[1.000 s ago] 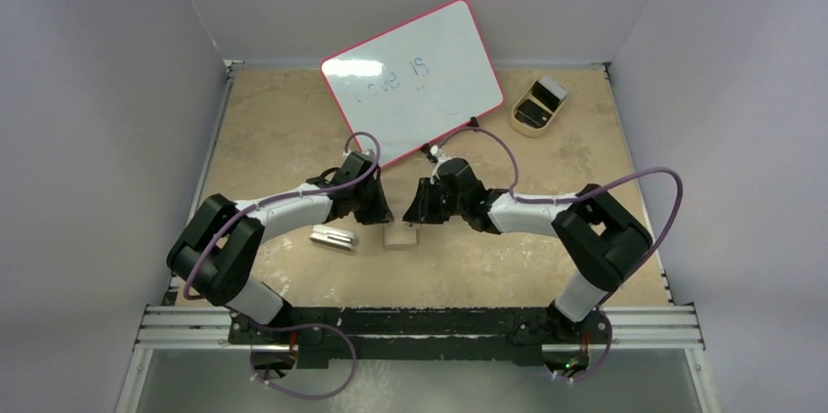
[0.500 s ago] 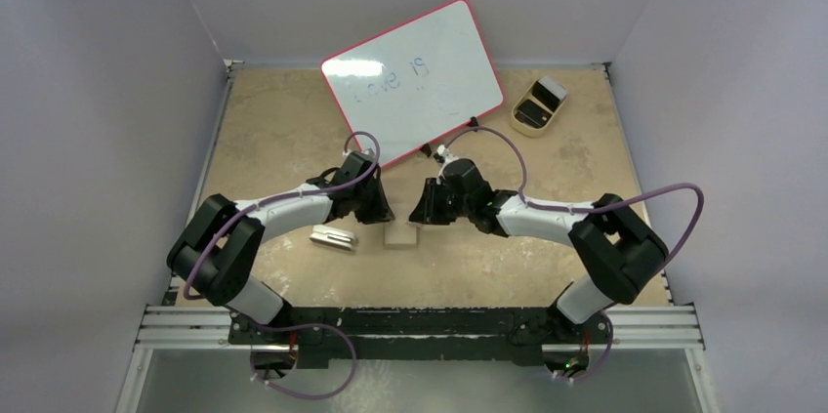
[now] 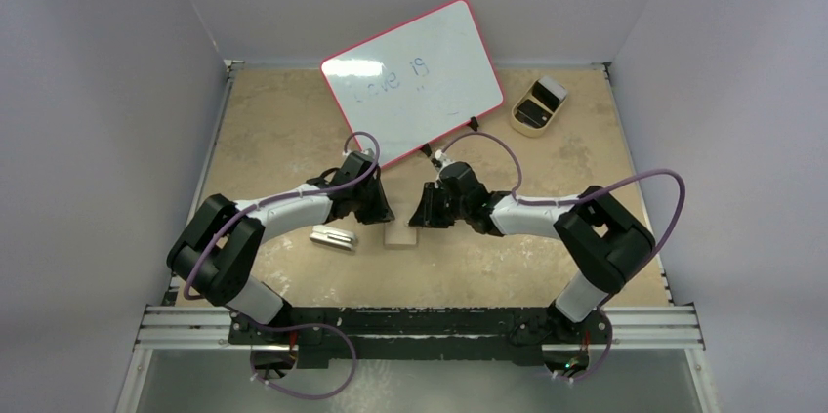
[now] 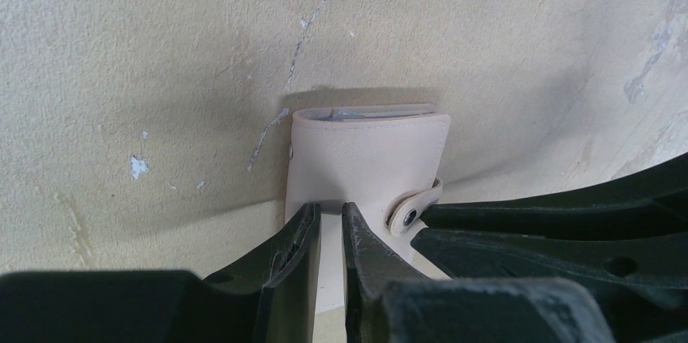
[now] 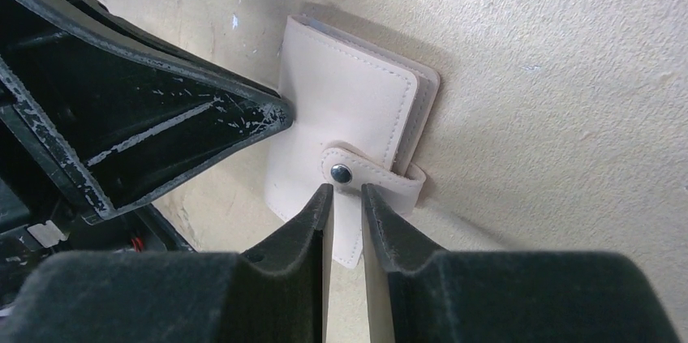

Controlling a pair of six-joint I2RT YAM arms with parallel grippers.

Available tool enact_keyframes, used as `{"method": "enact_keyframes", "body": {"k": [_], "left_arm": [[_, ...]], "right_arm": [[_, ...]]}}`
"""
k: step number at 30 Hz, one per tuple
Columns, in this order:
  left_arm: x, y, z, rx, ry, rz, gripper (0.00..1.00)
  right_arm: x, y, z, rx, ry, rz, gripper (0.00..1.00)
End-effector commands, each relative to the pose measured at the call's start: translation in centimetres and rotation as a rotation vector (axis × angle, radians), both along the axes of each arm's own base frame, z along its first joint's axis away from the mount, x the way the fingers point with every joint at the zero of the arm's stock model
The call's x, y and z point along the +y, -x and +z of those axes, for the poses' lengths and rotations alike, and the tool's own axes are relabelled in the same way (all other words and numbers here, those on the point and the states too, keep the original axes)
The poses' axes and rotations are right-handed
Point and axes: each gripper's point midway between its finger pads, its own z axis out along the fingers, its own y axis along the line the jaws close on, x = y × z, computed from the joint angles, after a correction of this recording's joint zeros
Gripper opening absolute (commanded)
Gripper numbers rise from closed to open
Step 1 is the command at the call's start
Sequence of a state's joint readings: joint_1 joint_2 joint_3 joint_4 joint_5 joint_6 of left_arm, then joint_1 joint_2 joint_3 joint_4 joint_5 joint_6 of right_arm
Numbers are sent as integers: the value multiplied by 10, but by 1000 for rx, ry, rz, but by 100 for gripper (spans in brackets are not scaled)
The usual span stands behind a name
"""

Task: Put the credit cards into the card holder
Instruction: Close the card holder at the center of the board.

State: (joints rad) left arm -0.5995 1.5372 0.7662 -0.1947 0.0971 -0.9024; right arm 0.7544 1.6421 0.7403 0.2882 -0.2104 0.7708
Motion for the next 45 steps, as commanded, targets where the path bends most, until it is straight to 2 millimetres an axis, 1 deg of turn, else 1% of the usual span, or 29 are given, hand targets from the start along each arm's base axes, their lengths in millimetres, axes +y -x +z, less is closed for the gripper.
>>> {"method": "enact_keyframes", "body": {"k": [1, 11, 17, 20, 22, 27, 30, 33, 38, 43, 45], "left_arm": [[-2, -5, 2, -19, 19, 10, 15], [-3, -5, 5, -22, 27, 12, 15], [-3, -5, 5, -23, 25, 11, 15], [-3, -5, 5, -21, 23, 11, 15], [-2, -4, 5, -20, 22, 9, 15], [-4, -7, 11, -31, 28, 10, 15], [-4, -7, 9, -29, 22, 8, 15], [-4, -7, 8, -25, 21, 9, 15], [-4, -7, 7, -24, 21, 10, 15], [-3, -7, 8, -24, 19, 12, 15], [-3, -6, 8, -24, 18, 11, 15]], "right_arm": [[14, -10, 14, -43, -50, 18, 21], [21, -14, 12, -47, -53, 40, 19], [20, -9, 2, -12, -33, 58, 18], [19, -7, 3, -7, -23, 70, 16], [20, -7, 9, -12, -21, 80, 16], [15, -7, 35, -35, -14, 76, 17], [8, -18, 40, -62, 15, 31, 17], [7, -23, 37, -65, 26, 30, 17], [14, -24, 23, -38, 39, 59, 17], [14, -24, 12, -29, 59, 72, 16], [15, -28, 11, -42, 60, 61, 16]]}}
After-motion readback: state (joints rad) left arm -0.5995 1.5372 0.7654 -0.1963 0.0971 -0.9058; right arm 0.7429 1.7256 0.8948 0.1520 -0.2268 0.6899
